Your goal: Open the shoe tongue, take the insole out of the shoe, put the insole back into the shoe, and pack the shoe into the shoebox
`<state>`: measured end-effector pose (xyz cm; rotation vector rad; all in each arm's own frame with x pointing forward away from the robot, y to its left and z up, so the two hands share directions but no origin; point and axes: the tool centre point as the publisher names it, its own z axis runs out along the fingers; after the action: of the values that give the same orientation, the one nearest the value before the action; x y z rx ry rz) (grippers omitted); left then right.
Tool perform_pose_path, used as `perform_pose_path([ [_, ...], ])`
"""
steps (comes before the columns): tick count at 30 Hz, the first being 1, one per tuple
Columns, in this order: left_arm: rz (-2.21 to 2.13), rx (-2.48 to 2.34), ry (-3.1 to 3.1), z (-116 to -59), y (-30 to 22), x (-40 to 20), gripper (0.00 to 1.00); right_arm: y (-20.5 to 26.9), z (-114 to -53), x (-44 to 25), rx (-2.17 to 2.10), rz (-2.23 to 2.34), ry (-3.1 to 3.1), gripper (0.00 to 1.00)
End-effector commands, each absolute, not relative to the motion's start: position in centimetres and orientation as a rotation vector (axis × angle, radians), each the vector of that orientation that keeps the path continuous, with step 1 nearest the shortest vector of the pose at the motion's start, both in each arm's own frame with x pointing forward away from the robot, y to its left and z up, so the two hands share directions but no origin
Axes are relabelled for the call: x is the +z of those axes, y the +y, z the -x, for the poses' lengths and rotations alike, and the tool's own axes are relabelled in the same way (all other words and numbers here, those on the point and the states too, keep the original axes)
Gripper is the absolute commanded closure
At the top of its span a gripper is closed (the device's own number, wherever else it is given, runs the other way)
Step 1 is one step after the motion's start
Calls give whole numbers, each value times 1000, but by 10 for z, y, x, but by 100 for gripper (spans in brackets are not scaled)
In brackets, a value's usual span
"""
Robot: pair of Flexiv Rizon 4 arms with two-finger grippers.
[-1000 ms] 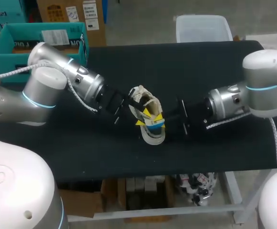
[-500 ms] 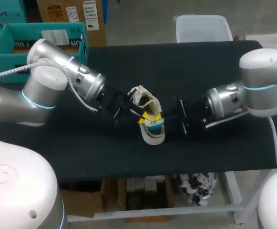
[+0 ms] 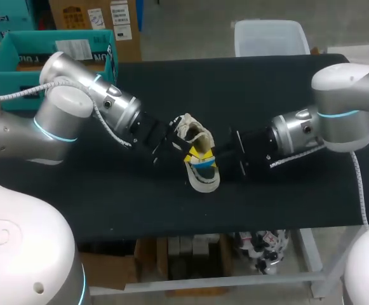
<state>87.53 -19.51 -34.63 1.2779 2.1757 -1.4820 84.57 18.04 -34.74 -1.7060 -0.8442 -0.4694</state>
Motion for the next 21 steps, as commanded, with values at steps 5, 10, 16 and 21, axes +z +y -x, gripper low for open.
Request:
perform_pose_path([
  [5,-1273,-1492,2168,-876,-200,-349,100,174,-830,-338,-507,1706,-830,10],
  [10,-1270,-1491,2163,-873,-199,-347,100,163,-818,-332,-543,1709,-817,53],
  [16,-1269,-1498,2154,-870,-200,-346,100,164,-816,-332,-549,1708,-813,78],
  [21,-1269,-1501,2151,-869,-201,-346,100,169,-818,-335,-542,1697,-818,100],
])
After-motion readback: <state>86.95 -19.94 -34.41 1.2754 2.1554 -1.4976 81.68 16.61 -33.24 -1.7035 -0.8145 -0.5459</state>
